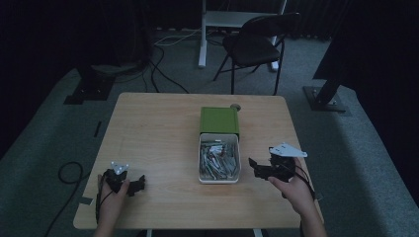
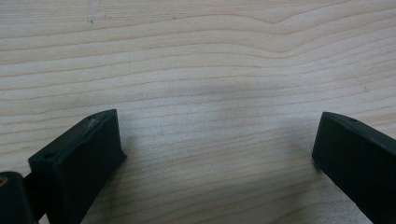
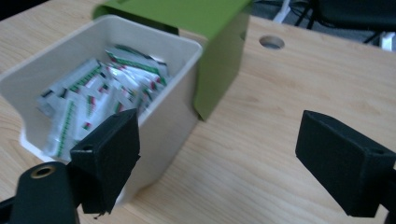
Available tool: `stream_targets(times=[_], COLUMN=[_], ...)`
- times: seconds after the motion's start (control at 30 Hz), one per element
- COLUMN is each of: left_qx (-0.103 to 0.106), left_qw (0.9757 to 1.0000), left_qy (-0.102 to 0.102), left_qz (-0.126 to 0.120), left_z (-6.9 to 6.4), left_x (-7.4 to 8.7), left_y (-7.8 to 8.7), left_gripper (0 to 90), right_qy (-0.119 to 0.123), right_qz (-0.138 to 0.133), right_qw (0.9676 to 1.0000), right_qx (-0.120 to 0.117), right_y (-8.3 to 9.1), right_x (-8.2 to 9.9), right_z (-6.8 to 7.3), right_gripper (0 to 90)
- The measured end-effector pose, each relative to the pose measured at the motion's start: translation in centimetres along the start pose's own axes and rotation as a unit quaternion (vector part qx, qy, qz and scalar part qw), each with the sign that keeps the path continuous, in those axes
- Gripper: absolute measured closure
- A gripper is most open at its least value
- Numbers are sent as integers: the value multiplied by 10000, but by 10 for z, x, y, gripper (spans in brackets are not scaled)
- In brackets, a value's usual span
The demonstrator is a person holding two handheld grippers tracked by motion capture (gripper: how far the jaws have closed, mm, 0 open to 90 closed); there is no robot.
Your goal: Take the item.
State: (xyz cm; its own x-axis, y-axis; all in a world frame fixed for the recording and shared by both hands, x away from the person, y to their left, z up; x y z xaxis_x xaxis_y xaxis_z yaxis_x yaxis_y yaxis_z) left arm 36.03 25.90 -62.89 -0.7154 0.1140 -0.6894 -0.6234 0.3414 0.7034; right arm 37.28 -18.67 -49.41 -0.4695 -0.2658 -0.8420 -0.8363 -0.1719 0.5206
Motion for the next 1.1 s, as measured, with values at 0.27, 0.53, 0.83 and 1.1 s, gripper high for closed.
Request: stream_targets(times=[0.27, 0.53, 0.83, 1.1], left_qx=[-2, -3, -2, -2], left_qw=[10000, 10000, 10000, 10000], left_qy=[2, 4, 2, 4], left_qz=[4, 3, 4, 3], left_z=[0, 0, 0, 0], left_x=[0, 0, 0, 0], left_y=[0, 0, 0, 0], left_gripper=[20, 21, 21, 21], right_qy=[201, 484, 782, 915], right_qz=[-140, -178, -59, 196], right_qw=[9997, 9981, 9958, 9946], right_qx=[-56, -323, -470, -445], right_y=[8, 11, 0, -11], right_x=[-19, -26, -17, -3], right_z=[24, 55, 85, 96], right_gripper=[225, 398, 479, 554])
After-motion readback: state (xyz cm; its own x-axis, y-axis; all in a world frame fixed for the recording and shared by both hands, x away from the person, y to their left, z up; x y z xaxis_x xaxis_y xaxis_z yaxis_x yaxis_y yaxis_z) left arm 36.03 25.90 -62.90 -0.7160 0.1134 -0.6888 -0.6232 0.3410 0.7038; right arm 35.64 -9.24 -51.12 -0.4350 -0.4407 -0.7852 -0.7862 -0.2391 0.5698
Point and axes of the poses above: each handheld gripper's, and its own axes: y roughly backward along the jaws, x roughly out of its underside, z roughly to its left, the point moved 10 cm from there along -y, roughly forward along the jaws, and after that the axes turned 15 degrees about x, right-handed, at the moved point
